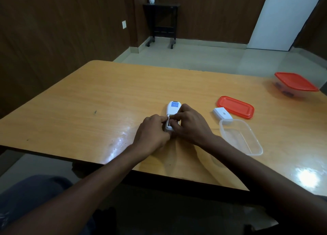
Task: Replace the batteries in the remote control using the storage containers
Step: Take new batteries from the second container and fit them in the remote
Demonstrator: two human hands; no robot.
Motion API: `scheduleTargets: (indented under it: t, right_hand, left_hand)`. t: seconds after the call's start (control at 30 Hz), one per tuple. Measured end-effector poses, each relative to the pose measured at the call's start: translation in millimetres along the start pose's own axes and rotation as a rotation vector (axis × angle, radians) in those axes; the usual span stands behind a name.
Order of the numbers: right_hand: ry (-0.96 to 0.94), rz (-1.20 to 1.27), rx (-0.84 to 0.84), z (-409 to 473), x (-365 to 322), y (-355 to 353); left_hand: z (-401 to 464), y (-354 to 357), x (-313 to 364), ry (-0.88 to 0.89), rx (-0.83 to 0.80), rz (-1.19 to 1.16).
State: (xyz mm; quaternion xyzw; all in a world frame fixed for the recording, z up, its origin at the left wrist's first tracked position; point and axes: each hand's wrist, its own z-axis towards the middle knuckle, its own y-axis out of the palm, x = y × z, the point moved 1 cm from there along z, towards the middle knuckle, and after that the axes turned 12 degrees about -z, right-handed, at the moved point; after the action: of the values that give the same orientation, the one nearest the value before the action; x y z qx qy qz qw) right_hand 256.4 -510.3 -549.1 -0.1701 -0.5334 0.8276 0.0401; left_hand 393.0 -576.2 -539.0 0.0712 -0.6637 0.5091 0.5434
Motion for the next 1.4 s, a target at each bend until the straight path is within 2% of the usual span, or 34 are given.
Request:
scheduleTargets:
  t: [0.13,0.27,0.4,0.53,0.67,0.8,1.0,1.23,1.3,1.4]
  right_hand:
    - [-0.038,-0.025,-0.081,4,2,-9]
    - [0.047,-0.029,-0.116,10,11,-23]
    - [0.169,-0.332,0.038,14,36,-36]
    - [0.346,-0.533,-0.073,14,62,-44]
    - [0.408,-0.448,-0.166,14,73,-41]
    - [0.339,-0.432,-0.093,18,75,-37]
    - [0.290,-0.368,-0.069,17,61,-28]
    - [0.338,-0.021,0.009,16,22,-35]
    - [0.333,0.036,-0.059,16,6,-33]
    - [0.318,0.055,-0.139,12,-8,-24]
  left_hand:
    - [0,0,1,-0.006,-0.004,-0.009]
    - [1,1,-1,-0.002,-0.001,0.025]
    - [-1,0,-1,-0.005,0.002,0.023]
    - [-1,0,-1,0.006,-0.002,0.036]
    - [0,1,-2,-0.004,-0.002,0.042]
    - [-1,1,-1,-0.002,0.000,0.051]
    - [1,4,-4,-0.008,0.000,0.046]
    - [5,5,-3,-0.089,-0.010,0.086]
    - [6,2,1,-0.157,-0.025,-0.017]
    - [4,-2,7,-0.265,-0.002,-0.378]
